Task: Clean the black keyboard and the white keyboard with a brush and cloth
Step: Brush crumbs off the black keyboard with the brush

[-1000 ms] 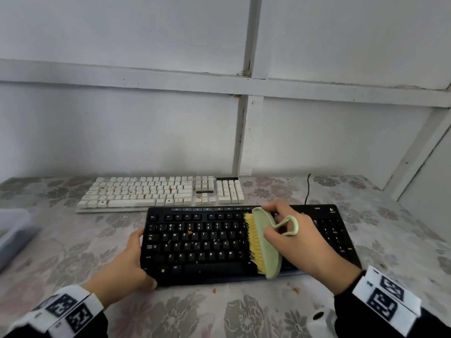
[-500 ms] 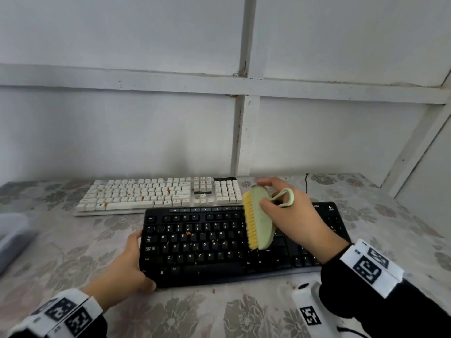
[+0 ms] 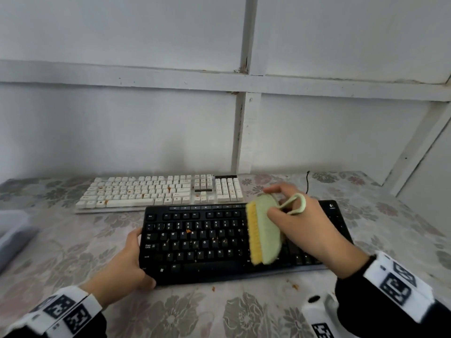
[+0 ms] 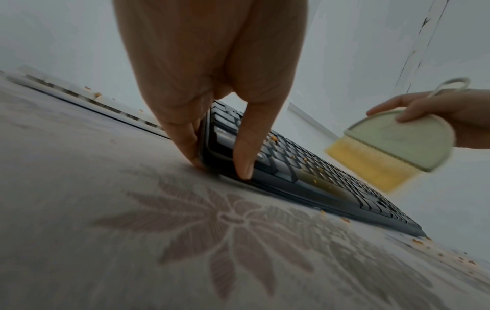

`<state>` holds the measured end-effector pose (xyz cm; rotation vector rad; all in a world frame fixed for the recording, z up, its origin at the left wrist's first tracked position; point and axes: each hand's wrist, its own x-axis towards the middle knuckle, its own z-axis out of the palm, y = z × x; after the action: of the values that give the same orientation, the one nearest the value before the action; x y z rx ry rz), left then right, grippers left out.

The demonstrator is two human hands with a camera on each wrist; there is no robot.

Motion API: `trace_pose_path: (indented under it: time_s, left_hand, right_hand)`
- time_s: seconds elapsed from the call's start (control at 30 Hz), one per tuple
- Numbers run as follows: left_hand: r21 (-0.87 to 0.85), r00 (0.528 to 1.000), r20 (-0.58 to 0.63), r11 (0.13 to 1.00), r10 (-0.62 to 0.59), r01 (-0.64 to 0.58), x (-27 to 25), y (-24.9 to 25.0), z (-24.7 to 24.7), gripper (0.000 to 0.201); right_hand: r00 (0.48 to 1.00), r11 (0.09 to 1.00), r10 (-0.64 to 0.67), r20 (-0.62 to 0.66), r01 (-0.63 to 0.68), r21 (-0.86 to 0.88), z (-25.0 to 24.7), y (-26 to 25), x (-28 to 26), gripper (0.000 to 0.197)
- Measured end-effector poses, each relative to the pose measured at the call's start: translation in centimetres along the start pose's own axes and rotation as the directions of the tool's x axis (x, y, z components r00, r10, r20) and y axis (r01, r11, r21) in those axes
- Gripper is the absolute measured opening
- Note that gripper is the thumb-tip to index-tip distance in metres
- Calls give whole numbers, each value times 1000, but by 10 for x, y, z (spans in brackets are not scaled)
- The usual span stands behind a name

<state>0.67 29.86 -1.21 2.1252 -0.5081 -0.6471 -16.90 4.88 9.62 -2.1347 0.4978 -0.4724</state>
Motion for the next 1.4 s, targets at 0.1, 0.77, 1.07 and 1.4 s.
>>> trace_pose_path:
  time_s: [0.1,0.77,1.07,1.4]
  left_hand:
    - [4,1000,7,1000,1,-1,0,-1,0,109]
    - [8,1000,11,1000,-6,6,-2,2,2,107]
    - [21,1000,3,1000,-18,18,-3,4,1,108]
    - [15,1000,17,1000,-21,21,-8,11,1,106]
  right_hand:
    - [999,1000,-16,-37,16,-9,10,-1,9,29]
    - [994,996,-43,96,51,-75,14,-5,11,33]
    - [957,998,21,288,-3,-60,19,11,-29,30]
    - [996,999,-12,85,14,-32,21,-3,6,34]
